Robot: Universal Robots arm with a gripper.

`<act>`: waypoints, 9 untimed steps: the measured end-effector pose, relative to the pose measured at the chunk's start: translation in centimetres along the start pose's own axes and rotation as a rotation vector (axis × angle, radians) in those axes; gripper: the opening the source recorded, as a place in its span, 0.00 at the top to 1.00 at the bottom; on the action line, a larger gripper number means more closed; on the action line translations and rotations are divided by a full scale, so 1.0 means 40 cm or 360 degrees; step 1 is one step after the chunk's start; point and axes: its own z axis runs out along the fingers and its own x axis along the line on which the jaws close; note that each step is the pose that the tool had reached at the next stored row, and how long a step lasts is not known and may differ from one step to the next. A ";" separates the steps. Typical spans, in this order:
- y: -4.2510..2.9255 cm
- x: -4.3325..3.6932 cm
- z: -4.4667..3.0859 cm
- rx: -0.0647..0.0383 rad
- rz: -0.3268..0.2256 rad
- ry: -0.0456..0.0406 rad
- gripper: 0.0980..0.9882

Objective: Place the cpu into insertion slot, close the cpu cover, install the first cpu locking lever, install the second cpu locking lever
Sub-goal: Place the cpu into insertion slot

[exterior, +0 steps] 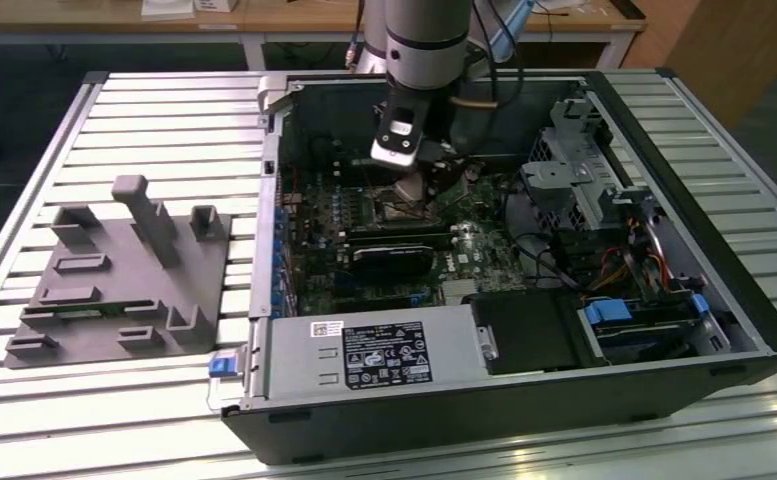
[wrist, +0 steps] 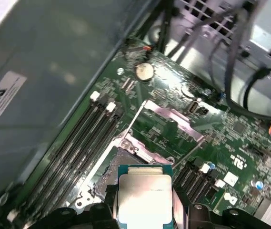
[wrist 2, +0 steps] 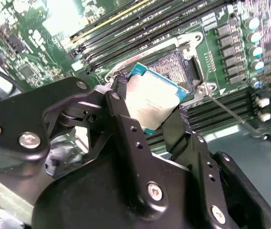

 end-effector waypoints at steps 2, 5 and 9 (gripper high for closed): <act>0.000 0.000 0.001 0.0000 0.0054 -0.0005 0.50; 0.000 0.000 0.002 -0.0001 0.0133 -0.0011 0.50; 0.000 0.000 0.004 -0.0002 0.0234 -0.0019 0.50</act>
